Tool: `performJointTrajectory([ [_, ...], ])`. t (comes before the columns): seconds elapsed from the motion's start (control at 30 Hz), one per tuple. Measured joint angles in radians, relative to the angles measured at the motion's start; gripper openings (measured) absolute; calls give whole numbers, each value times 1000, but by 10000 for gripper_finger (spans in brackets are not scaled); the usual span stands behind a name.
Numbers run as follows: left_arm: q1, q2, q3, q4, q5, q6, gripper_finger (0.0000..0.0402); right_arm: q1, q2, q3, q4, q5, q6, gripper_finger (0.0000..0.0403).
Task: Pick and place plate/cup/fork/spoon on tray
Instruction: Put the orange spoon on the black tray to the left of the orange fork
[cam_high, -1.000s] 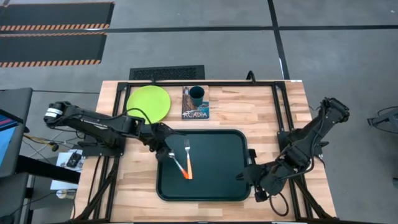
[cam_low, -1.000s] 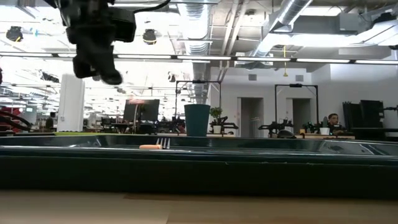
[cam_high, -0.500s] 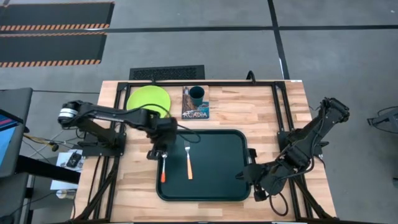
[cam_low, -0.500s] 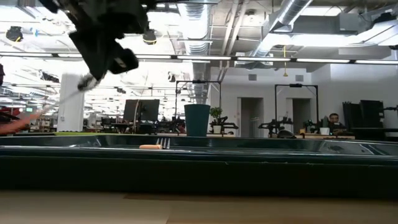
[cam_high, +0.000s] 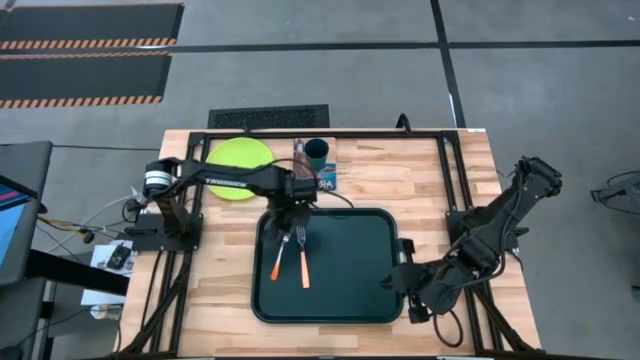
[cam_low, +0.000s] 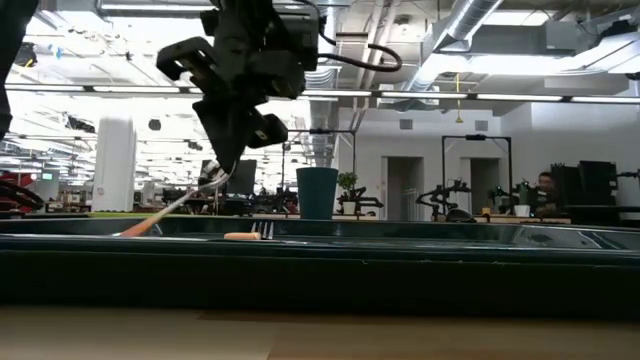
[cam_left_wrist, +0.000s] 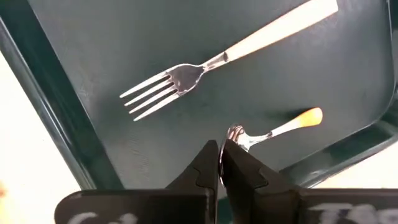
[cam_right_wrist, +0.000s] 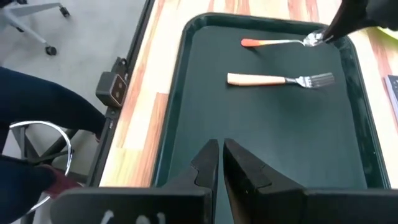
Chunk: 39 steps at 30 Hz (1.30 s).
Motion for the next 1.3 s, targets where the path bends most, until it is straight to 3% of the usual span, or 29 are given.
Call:
performJointTrajectory([
  [0.67,66,1,-18,63,37,-23,0,26,0,0,-16,0,23,52],
  [0.83,60,-7,-112,61,91,-79,0,33,0,0,-15,2,26,52],
  [1.3,72,-10,-233,243,91,-114,1,33,0,0,-15,8,50,52],
])
